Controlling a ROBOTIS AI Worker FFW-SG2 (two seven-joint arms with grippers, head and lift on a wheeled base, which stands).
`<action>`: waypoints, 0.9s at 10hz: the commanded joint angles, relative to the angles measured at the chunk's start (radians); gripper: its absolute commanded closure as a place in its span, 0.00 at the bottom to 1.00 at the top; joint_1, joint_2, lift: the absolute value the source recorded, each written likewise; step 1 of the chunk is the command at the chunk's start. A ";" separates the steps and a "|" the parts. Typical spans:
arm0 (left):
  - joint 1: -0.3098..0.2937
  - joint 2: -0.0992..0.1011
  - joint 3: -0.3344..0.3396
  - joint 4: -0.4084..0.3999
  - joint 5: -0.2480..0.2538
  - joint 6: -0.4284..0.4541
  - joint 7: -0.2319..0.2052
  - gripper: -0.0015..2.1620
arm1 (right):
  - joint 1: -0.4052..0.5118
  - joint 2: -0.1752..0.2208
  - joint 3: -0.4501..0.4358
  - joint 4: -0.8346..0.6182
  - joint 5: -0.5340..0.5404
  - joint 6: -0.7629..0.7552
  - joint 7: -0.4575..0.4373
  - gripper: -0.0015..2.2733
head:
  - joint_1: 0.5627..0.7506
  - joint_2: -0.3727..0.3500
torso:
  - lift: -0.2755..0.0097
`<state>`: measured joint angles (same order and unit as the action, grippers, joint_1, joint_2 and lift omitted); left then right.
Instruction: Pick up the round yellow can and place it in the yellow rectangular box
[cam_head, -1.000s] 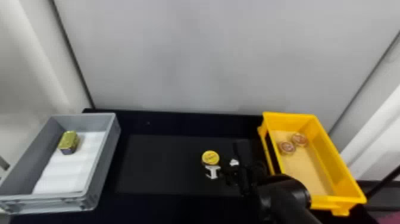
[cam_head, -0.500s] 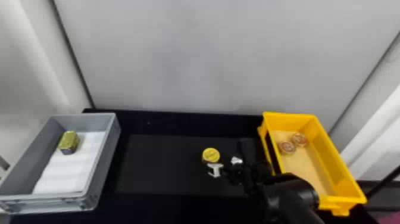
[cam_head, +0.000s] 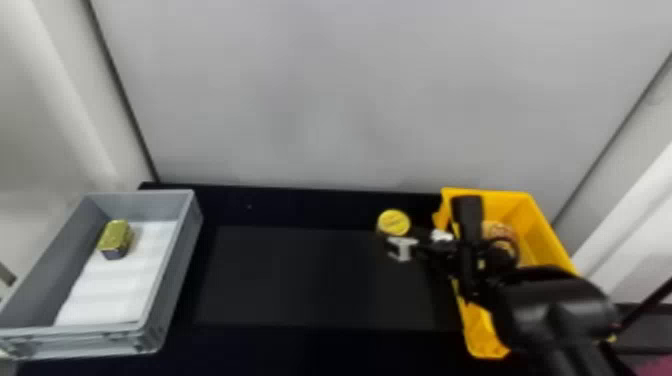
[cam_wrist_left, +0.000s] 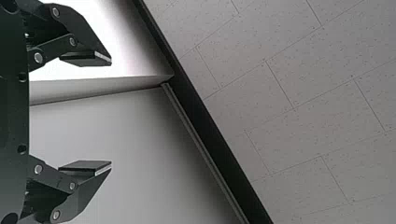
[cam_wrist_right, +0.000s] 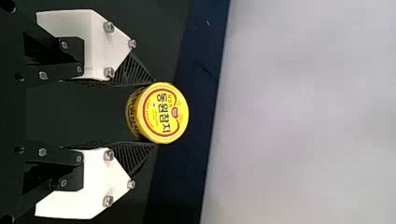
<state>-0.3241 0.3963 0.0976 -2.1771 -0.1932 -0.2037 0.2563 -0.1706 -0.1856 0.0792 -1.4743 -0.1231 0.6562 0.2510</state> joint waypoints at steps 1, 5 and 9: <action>0.010 0.006 0.014 -0.007 0.000 0.017 0.000 0.21 | 0.069 -0.029 -0.110 -0.213 0.003 0.085 -0.005 0.32 | 0.77 0.43 | 0.97; 0.017 -0.008 0.041 -0.017 -0.003 0.035 -0.006 0.21 | 0.088 -0.094 -0.236 -0.251 0.010 0.076 -0.047 0.32 | 0.77 0.43 | 0.97; 0.010 -0.010 0.039 -0.018 -0.008 0.035 -0.012 0.21 | 0.095 -0.141 -0.361 -0.149 -0.007 0.071 -0.085 0.32 | 0.77 0.43 | 0.97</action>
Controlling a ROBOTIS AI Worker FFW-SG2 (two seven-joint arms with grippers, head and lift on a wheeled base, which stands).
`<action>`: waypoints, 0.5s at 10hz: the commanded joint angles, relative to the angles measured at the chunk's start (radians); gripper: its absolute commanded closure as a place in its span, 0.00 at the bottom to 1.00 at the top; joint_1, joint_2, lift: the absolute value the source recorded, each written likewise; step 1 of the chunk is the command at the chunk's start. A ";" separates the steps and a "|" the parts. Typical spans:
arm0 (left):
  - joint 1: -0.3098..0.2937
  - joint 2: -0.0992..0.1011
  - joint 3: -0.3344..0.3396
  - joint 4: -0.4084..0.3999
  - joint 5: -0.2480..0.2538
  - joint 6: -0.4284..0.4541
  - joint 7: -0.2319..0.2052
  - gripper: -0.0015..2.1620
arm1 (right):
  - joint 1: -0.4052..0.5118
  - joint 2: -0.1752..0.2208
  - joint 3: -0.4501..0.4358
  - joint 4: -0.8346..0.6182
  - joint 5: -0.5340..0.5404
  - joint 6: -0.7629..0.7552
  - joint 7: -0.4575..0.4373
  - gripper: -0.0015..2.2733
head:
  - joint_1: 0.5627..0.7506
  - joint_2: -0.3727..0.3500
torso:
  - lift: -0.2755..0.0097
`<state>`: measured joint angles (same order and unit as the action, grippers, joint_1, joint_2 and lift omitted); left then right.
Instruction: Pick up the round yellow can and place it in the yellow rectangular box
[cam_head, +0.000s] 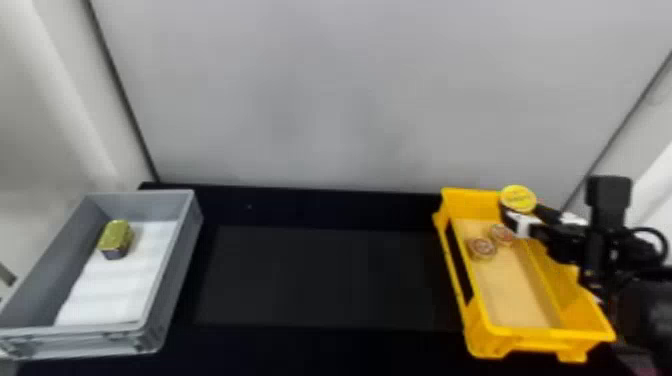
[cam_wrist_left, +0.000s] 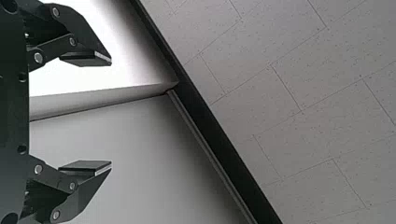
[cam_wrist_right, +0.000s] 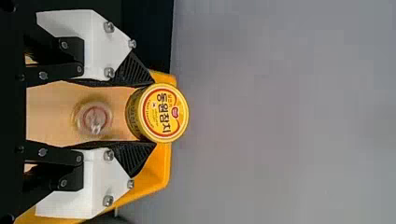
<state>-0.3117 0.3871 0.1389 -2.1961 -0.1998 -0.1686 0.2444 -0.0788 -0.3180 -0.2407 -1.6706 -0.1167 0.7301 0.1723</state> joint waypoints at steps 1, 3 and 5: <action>-0.001 -0.002 -0.004 0.001 -0.001 -0.002 0.000 0.21 | 0.008 -0.010 -0.072 0.086 -0.023 -0.006 -0.008 0.32 | 0.77 0.43 | 0.97; -0.003 -0.003 -0.007 0.002 -0.001 0.000 0.000 0.21 | 0.007 -0.021 -0.081 0.176 -0.067 -0.021 -0.010 0.32 | 0.77 0.43 | 0.97; -0.013 -0.008 -0.013 0.004 -0.003 -0.002 -0.002 0.21 | 0.001 -0.033 -0.061 0.246 -0.100 -0.032 -0.011 0.32 | 0.77 0.43 | 0.97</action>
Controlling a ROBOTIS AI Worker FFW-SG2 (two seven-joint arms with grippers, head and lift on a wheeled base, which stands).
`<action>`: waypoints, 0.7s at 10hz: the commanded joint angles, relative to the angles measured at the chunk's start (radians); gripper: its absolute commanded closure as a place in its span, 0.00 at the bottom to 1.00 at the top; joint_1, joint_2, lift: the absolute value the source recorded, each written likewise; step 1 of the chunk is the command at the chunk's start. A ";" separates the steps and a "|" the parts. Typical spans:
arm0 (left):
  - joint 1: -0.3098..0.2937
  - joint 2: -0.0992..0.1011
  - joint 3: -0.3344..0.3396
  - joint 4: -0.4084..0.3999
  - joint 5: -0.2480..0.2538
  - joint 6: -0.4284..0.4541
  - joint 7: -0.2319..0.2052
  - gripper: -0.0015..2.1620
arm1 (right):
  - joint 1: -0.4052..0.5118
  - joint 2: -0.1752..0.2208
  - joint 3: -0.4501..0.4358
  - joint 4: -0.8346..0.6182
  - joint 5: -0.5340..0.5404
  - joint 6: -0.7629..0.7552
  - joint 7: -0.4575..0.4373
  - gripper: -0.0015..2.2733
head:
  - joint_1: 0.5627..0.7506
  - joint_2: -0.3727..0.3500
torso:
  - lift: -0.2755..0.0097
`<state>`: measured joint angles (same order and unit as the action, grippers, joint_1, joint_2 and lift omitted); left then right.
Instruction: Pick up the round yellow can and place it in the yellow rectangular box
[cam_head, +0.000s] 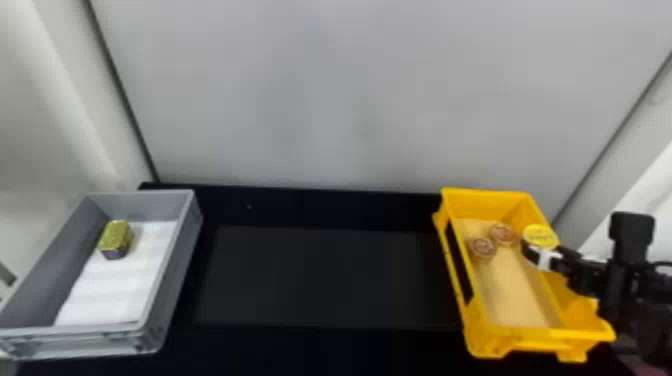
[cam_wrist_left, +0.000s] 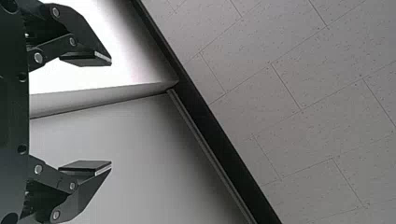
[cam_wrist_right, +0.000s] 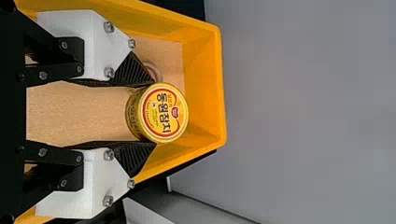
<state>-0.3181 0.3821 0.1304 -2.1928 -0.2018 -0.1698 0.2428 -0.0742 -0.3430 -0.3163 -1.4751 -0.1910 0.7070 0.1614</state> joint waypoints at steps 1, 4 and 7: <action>-0.012 -0.003 -0.011 0.002 -0.001 0.000 0.000 0.21 | -0.010 -0.010 0.019 0.081 -0.028 -0.009 0.003 0.32 | 0.77 0.43 | 0.97; -0.019 -0.012 -0.020 0.010 -0.001 -0.002 -0.002 0.21 | -0.049 -0.030 0.039 0.214 -0.045 -0.021 0.023 0.32 | 0.77 0.43 | 0.97; -0.025 -0.018 -0.031 0.019 -0.001 -0.008 -0.002 0.21 | -0.121 -0.050 0.046 0.358 -0.067 -0.049 0.023 0.32 | 0.77 0.43 | 0.97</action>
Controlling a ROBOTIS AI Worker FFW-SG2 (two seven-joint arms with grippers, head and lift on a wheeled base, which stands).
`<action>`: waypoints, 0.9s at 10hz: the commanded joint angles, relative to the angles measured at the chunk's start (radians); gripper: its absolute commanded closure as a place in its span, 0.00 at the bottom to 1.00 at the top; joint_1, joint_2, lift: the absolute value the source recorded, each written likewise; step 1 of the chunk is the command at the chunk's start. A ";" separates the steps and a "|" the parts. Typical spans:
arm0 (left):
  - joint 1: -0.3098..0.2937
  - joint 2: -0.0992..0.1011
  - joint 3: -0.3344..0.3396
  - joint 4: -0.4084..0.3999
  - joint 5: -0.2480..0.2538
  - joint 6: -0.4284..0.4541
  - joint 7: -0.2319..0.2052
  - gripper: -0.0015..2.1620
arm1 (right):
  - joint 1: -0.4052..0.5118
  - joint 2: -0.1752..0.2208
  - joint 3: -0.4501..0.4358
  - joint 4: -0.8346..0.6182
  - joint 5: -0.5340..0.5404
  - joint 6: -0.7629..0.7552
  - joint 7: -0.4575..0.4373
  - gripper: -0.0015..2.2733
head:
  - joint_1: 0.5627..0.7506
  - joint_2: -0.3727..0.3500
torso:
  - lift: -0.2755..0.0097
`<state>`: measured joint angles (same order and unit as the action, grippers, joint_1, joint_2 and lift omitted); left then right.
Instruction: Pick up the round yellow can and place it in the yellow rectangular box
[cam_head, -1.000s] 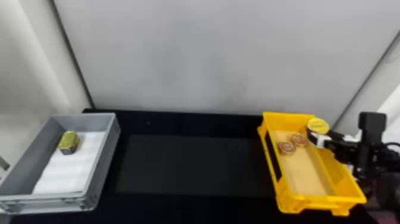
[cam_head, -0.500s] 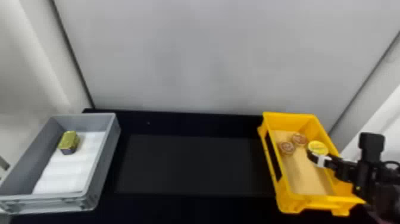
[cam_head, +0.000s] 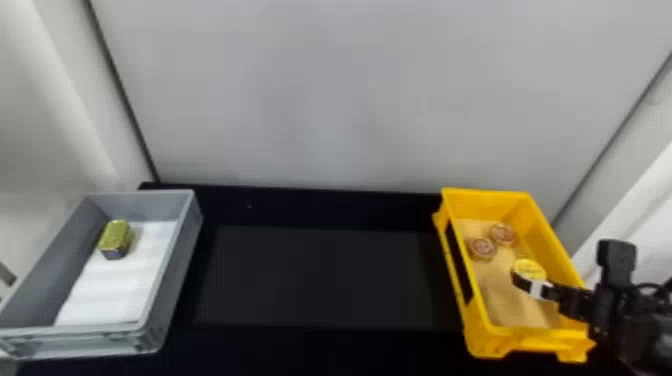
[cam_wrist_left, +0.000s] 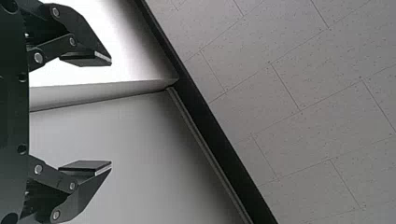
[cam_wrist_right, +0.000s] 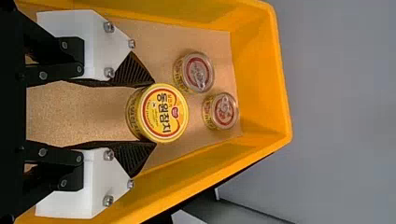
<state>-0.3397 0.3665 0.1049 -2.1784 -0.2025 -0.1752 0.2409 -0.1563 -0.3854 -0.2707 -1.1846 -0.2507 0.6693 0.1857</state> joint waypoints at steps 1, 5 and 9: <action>-0.005 -0.004 -0.010 0.008 0.000 -0.006 0.000 0.21 | -0.060 -0.018 0.008 0.103 -0.008 -0.012 -0.001 0.32 | 0.77 0.43 | 0.97; -0.007 -0.009 -0.014 0.012 0.000 -0.009 -0.001 0.21 | -0.083 -0.035 0.008 0.149 -0.094 0.012 -0.011 0.05 | 0.77 0.43 | 0.97; 0.001 -0.015 -0.010 0.014 0.000 -0.007 -0.003 0.21 | -0.060 -0.038 0.028 -0.006 -0.125 -0.080 -0.014 0.01 | 0.77 0.43 | 0.97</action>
<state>-0.3450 0.3550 0.0926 -2.1644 -0.2025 -0.1841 0.2387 -0.2346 -0.4233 -0.2468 -1.0850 -0.3645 0.6373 0.1787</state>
